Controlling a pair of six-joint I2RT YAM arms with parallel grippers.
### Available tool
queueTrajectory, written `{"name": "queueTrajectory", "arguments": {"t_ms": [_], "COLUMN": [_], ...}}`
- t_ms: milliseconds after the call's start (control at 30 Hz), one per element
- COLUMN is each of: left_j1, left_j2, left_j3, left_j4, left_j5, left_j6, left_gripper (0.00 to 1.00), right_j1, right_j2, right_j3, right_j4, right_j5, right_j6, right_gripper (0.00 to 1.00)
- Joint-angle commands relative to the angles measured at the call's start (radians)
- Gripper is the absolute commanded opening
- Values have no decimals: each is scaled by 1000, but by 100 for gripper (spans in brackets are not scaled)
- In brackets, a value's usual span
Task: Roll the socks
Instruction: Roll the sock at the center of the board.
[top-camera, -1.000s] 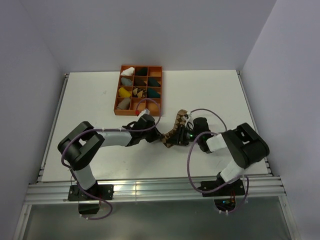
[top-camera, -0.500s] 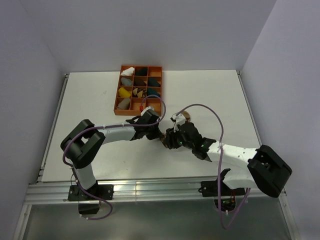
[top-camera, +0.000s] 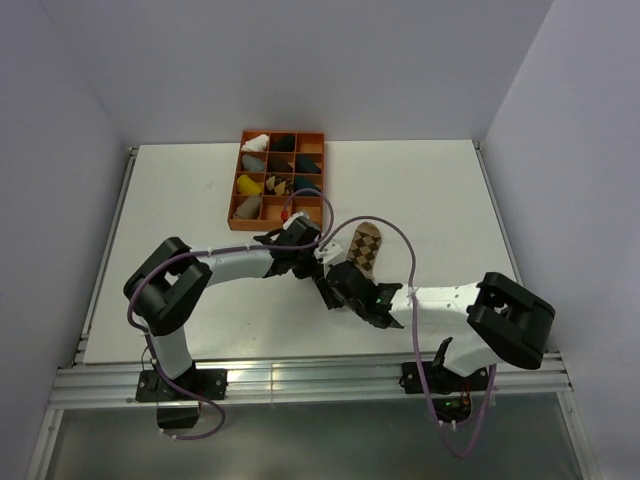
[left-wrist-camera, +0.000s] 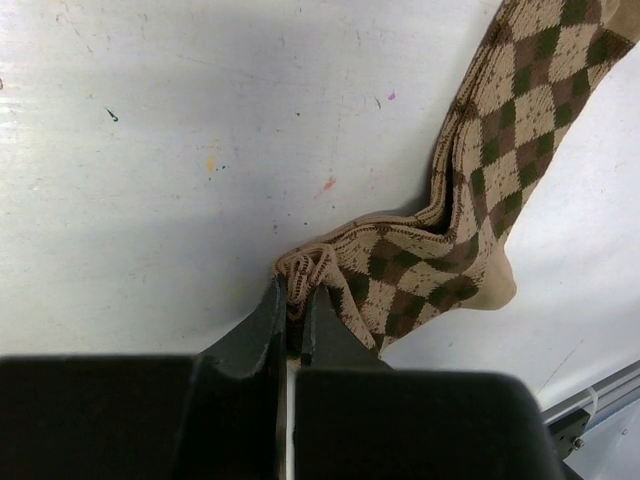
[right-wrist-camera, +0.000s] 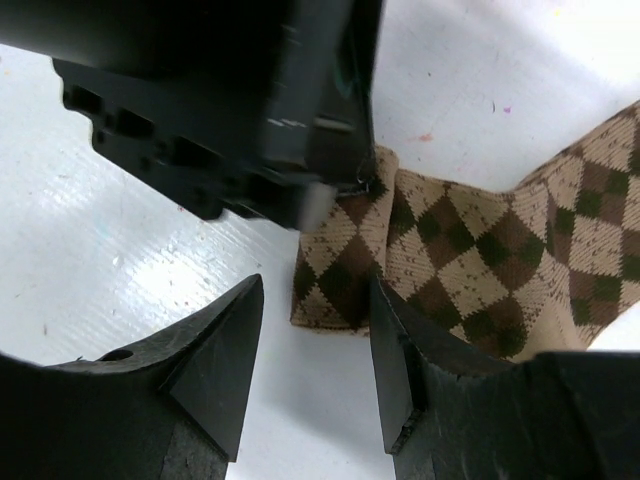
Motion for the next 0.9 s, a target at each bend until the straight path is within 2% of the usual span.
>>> {"name": "queueTrajectory", "arguments": {"t_ms": [0, 233, 300, 400, 467, 567, 600, 633, 667, 733, 767, 867], "left_j1": [-6, -6, -3, -1, 5, 22, 26, 37, 41, 58, 64, 83], "left_j2": [25, 20, 17, 11, -4, -33, -42, -61, -71, -113, -127, -194], "left_j3": [29, 33, 34, 25, 7, -24, -33, -50, -61, -92, -102, -153], "left_j4": [-35, -45, -43, -35, -16, 3, 9, 17, 26, 38, 50, 73], "left_j5": [1, 6, 6, 6, 9, 1, -2, -5, -14, -26, -39, -72], "left_j6": [23, 14, 11, -4, -18, -38, -40, -41, -44, -58, -63, -87], "left_gripper": [0, 0, 0, 2, 6, 23, 38, 44, 57, 65, 70, 75], "right_j1": [40, 81, 86, 86, 84, 68, 46, 34, 22, -23, -41, -122], "right_j2": [39, 143, 181, 215, 211, 178, 168, 148, 137, 114, 108, 102], "right_j3": [66, 118, 134, 143, 137, 115, 108, 103, 96, 86, 74, 46], "right_j4": [3, -63, -84, -123, -121, -100, -88, -80, -71, -34, -17, 75], "right_j5": [130, 180, 200, 212, 198, 128, 97, 68, -1, -82, -184, -349], "right_j6": [-32, 1, 15, 52, 66, 72, 72, 69, 69, 77, 87, 130], "right_gripper": [53, 52, 49, 32, 14, 2, 0, 0, 0, 0, 0, 0]}}
